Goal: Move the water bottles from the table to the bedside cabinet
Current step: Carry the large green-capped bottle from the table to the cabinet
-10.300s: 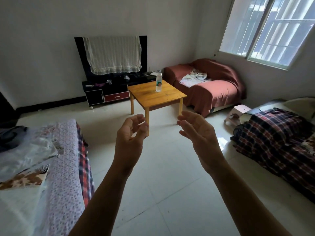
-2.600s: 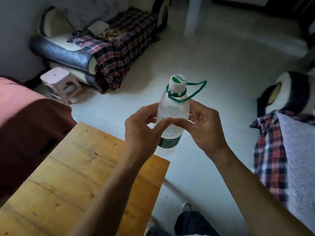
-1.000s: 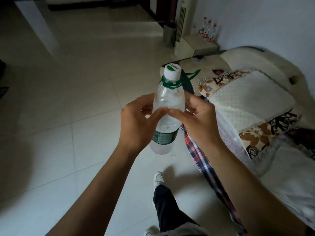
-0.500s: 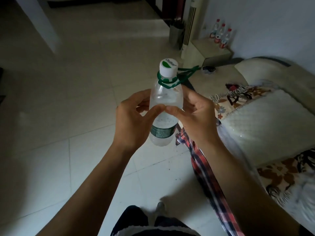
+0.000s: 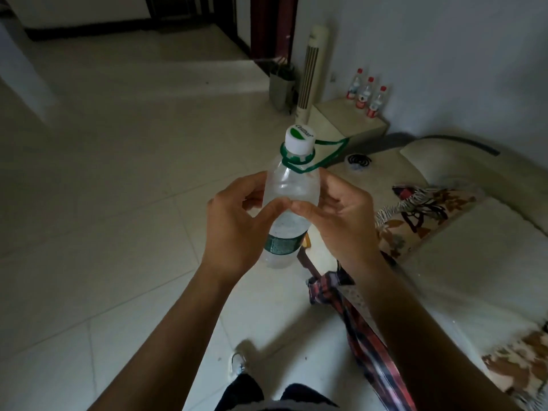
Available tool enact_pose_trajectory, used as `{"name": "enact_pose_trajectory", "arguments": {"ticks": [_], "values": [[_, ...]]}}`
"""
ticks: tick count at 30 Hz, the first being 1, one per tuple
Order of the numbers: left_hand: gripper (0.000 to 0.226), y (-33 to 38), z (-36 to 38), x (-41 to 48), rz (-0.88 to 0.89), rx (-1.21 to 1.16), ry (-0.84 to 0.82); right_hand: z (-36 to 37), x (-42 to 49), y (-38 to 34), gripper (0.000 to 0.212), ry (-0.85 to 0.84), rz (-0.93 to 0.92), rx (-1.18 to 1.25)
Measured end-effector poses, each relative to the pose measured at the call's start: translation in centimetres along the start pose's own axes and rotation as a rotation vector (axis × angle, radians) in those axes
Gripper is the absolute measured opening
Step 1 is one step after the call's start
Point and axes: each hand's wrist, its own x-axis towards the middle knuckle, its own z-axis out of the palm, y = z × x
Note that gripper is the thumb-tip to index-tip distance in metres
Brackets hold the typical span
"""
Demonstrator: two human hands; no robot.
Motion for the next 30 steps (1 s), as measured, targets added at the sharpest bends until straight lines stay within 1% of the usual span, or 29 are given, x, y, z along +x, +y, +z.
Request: {"name": "enact_pose_trajectory", "arguments": {"ticks": [5, 9, 14, 20, 24, 30], "values": [[0.038, -2.3, -1.6, 8.0, 0.047, 0.013, -0.041, 2.8, 7.1, 1.5, 0.042, 0.046, -0.012, 0.007], [0.037, -5.1, -1.6, 14.0, 0.016, -0.02, -0.072, 4.3, 12.5, 3.4, 0.038, 0.061, 0.013, -0.013], [0.037, -9.0, -0.4, 21.8, -0.03, -0.032, -0.073, 5.4, 20.6, 6.9, 0.034, 0.057, 0.046, -0.048], [0.035, -11.1, 2.3, 32.9, -0.016, 0.014, -0.101, 4.9, 31.2, 9.9, 0.039, 0.087, 0.038, -0.057], [0.037, -11.6, 3.9, 39.7, -0.023, -0.023, -0.108, 3.8, 38.1, 10.6, 0.046, 0.088, -0.023, -0.098], [0.036, -12.9, 6.3, 48.3, -0.024, -0.082, -0.145, 2.3, 46.5, 12.2, 0.053, 0.136, -0.039, -0.167]]}}
